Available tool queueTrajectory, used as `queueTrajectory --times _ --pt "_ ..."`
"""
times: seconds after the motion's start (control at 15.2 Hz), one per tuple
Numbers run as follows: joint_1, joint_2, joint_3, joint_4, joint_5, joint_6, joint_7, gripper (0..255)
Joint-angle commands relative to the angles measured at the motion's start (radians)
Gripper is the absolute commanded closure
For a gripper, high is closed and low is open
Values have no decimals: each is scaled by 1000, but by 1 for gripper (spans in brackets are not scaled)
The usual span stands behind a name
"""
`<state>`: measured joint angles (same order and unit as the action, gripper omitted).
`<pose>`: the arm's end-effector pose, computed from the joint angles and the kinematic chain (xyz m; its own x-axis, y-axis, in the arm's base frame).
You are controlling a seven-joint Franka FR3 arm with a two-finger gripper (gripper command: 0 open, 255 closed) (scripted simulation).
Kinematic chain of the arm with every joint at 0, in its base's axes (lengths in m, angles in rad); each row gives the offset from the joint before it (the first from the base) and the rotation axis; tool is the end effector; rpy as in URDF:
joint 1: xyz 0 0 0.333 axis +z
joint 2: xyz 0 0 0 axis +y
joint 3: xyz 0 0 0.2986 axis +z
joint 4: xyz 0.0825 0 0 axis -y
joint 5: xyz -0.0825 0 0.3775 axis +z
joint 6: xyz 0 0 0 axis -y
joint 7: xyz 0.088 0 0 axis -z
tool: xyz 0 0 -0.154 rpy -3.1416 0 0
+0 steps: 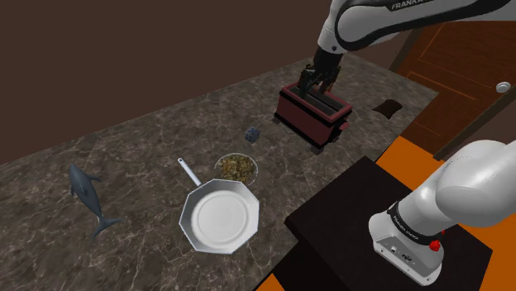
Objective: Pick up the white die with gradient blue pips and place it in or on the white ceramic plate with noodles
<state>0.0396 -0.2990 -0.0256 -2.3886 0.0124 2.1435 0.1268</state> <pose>0.4557 0.0076 0.3781 0.9916 -0.1185 0.0509 -0.1174 -0.9928 -0.0249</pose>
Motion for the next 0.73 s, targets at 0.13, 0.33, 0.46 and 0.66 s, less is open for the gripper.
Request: queueTrajectory --times 0.13,0.33,0.46,0.66 --pt "13 145 12 36 3 104 1 0" --pt "21 259 20 79 3 170 2 0" --pt "26 335 25 114 1 208 4 0" --pt "34 451 32 176 -3 256 7 0"
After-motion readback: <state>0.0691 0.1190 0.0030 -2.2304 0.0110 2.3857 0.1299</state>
